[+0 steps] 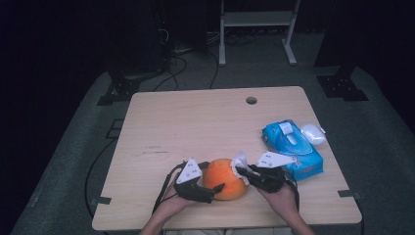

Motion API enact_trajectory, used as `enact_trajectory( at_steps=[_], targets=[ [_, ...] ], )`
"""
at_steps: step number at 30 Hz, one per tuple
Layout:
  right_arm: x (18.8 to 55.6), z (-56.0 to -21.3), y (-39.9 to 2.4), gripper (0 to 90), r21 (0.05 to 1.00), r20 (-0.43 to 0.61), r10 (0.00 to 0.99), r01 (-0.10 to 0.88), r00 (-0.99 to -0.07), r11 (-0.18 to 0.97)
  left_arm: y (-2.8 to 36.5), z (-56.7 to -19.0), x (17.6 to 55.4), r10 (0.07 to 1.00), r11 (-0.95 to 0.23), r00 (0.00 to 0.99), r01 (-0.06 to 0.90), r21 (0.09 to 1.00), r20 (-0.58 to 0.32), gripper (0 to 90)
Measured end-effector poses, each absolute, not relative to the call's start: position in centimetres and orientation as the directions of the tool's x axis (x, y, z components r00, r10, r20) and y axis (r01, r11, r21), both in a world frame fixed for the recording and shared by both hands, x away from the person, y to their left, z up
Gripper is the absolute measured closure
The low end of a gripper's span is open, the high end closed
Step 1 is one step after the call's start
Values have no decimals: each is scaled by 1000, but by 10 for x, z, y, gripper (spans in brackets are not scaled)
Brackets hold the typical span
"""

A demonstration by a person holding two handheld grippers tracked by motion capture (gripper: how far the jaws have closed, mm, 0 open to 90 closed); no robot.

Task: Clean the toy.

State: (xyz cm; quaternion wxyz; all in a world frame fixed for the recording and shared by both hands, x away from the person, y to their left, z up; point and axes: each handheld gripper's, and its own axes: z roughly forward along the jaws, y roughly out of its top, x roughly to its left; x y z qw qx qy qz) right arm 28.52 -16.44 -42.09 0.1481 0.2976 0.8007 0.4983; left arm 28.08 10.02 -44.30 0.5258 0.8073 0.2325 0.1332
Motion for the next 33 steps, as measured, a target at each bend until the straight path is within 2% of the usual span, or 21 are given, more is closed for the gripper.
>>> enact_trajectory(
  at_steps=[3,7,11,13,16,20,22,26,28,29,33],
  targets=[
    [278,-416,-154,799,893,28,614,296,-789,340,91,-441,275,509,-373,861,203,905,17,204],
    [271,-409,-144,798,896,2,568,253,-823,364,90,-439,272,489,-395,871,177,901,43,200],
    [277,-413,-154,799,893,19,581,275,-814,356,100,-439,281,514,-329,856,246,912,-46,130],
    [281,-416,-160,799,893,34,601,294,-799,340,101,-442,283,517,-309,852,273,911,-80,130],
    [283,-415,-162,799,895,60,616,315,-785,315,92,-441,279,510,-339,859,247,908,-43,165],
    [273,-411,-150,799,905,29,571,264,-821,334,88,-440,275,501,-367,865,226,902,-12,170],
    [274,-411,-151,799,901,20,572,263,-820,346,93,-440,277,498,-354,867,231,906,-26,169],
    [281,-416,-161,799,894,13,608,282,-794,348,102,-439,283,531,-307,844,276,911,-76,108],
    [284,-416,-167,799,896,32,625,300,-780,328,102,-441,283,515,-304,852,289,908,-98,141],
    [284,-416,-168,799,897,32,629,300,-777,324,100,-442,282,512,-310,854,282,908,-91,186],
    [273,-410,-153,801,900,-8,614,262,-790,349,89,-439,275,517,-347,855,258,902,-45,225]
  ],
)
